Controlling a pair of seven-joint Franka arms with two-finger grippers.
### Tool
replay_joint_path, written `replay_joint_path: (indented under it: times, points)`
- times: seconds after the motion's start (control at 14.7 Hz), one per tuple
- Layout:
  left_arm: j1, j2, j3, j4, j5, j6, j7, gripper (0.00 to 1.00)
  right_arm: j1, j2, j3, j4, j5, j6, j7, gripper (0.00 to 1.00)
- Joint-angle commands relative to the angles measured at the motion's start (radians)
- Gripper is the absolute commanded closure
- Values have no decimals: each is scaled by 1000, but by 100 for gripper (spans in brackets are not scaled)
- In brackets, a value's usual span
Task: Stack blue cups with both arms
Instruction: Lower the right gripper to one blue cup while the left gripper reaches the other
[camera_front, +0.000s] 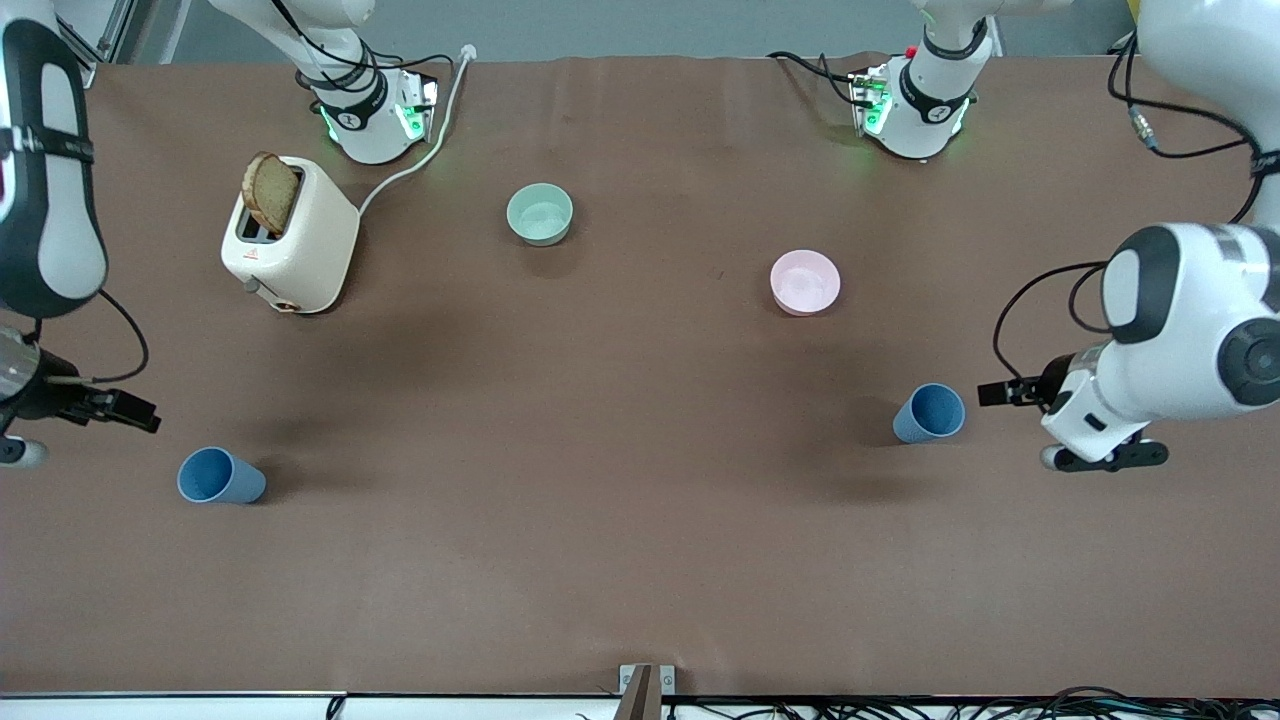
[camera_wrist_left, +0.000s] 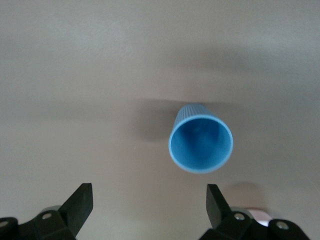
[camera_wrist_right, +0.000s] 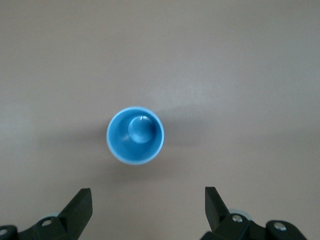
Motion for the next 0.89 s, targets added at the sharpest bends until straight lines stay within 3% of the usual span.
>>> replay_joint_path:
  times: [0.0, 0.48, 0.82]
  points:
    - [-3, 51, 1, 23, 10, 28, 20, 0, -17, 74, 10, 18, 16, 96, -13, 1]
    - [-5, 118, -2, 4, 10, 77, 21, 2, -63, 195, 15, 19, 21, 187, -46, 2]
    - [-5, 163, -4, -13, 10, 140, 20, 6, -69, 248, 16, 22, 119, 216, -48, 6]
